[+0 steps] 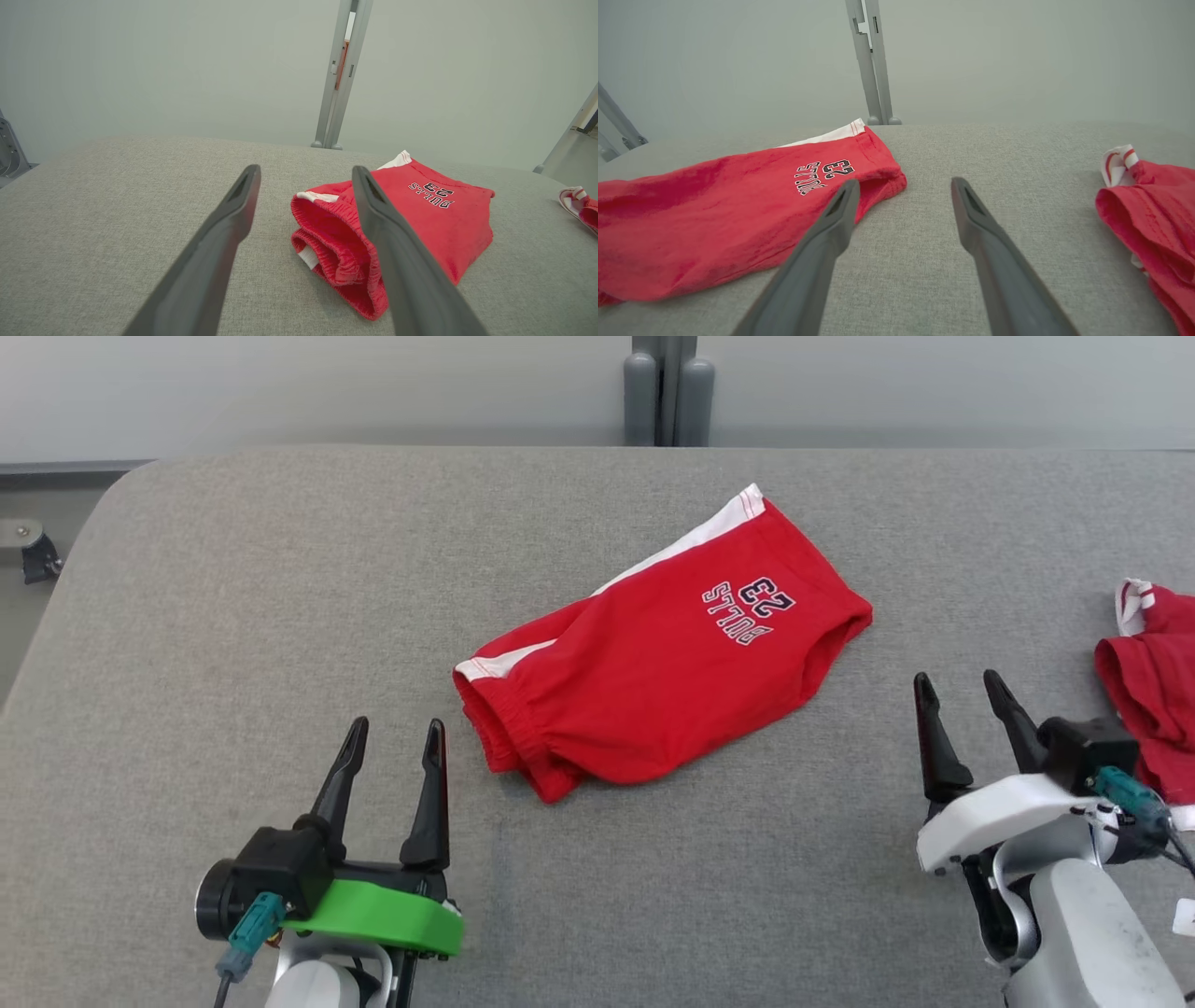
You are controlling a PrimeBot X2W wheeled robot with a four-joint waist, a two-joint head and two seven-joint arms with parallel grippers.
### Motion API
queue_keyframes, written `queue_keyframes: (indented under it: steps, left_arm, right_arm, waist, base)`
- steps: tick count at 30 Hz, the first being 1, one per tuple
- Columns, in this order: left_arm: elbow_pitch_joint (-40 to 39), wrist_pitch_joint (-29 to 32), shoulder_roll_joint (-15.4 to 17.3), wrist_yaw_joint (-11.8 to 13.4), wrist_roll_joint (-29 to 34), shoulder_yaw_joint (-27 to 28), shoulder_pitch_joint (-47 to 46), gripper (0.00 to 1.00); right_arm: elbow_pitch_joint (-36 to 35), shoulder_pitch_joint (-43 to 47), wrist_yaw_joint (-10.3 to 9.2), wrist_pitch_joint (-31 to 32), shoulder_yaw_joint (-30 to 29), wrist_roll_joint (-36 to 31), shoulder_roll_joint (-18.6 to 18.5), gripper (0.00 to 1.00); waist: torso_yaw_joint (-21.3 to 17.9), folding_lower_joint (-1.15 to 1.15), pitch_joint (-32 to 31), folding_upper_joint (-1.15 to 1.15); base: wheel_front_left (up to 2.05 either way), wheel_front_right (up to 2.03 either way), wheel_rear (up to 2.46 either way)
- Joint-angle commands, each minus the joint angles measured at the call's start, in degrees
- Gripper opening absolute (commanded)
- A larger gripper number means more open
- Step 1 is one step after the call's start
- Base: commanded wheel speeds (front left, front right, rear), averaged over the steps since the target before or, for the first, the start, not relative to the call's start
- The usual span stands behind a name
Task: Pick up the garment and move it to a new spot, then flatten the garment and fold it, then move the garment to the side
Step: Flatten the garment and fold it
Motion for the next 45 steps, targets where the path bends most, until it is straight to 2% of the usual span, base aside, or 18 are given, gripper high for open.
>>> queue_keyframes:
  steps: [1,7,10,14,18,22,35,37,38,40,45]
  left_arm:
    - [0.06,0.00,0.18,0.29,-0.42,-0.25,-1.31,1.00]
    - [0.46,0.00,0.18,0.34,-2.06,-1.86,-2.79,1.00]
    - [1.04,0.00,0.16,-0.49,-3.31,-3.52,-3.51,1.00]
    - [1.20,0.00,0.17,-0.79,-3.55,-4.71,-3.97,1.00]
    - [1.12,0.00,0.16,-0.24,-0.88,-5.77,-4.45,1.00]
    - [0.85,0.00,0.17,-0.12,-1.33,-6.30,-4.03,1.00]
    - [0.19,0.00,0.16,0.07,-3.02,-7.17,-4.10,1.00]
    - [0.14,0.00,0.16,-0.04,-3.32,-7.54,-4.73,1.00]
    - [0.17,0.00,0.16,-0.09,-3.44,-7.73,-4.97,1.00]
    - [0.25,0.00,0.16,-0.07,-3.36,-7.98,-5.14,1.00]
    - [0.40,0.00,0.16,0.23,-3.73,-7.86,-5.55,1.00]
  right_arm:
    - [0.81,-1.74,-0.10,1.27,-0.75,1.89,0.51,1.00]
    - [3.37,-6.99,-0.10,7.93,-3.46,13.75,1.86,1.00]
    - [4.88,-9.64,-0.10,11.80,-5.45,18.99,2.31,1.00]
    - [8.01,-12.52,-0.10,15.90,-9.43,22.96,2.59,1.00]
    - [12.57,-15.11,-0.08,18.81,-14.49,23.11,2.75,1.00]
    - [17.17,-16.66,-0.08,21.79,-18.79,22.39,2.99,1.00]
    - [24.32,-22.03,-0.08,25.59,-21.79,22.28,3.63,1.00]
    - [25.09,-23.14,-0.10,25.83,-22.35,21.43,3.67,0.87]
    - [25.48,-23.59,-0.11,25.92,-22.58,20.72,3.74,0.87]
    - [26.05,-24.48,-0.11,25.94,-23.11,19.71,3.71,1.00]
    - [27.73,-26.62,-0.10,25.06,-24.73,17.45,3.14,1.00]
  waist:
    - [2.45,0.00,2.21,0.00]
    - [6.72,0.00,5.51,0.00]
    - [8.80,0.00,6.81,0.00]
    - [11.25,0.00,7.81,0.00]
    - [13.11,0.00,8.15,0.00]
    - [14.68,0.00,7.94,0.00]
    - [16.74,0.00,9.05,0.00]
    - [17.16,0.00,9.52,0.00]
    - [17.42,0.00,9.68,0.00]
    - [17.87,0.00,9.94,0.00]
    - [18.65,0.00,10.16,0.00]
  base:
    - [0.00,0.00,0.00]
    - [0.00,0.00,0.00]
    - [0.00,0.00,0.00]
    - [0.00,0.00,0.00]
    - [0.00,0.00,0.00]
    - [0.00,0.00,0.00]
    - [0.00,0.00,0.00]
    - [0.00,0.00,0.00]
    - [0.00,0.00,0.00]
    - [0.00,0.00,0.00]
    - [0.00,0.00,0.00]
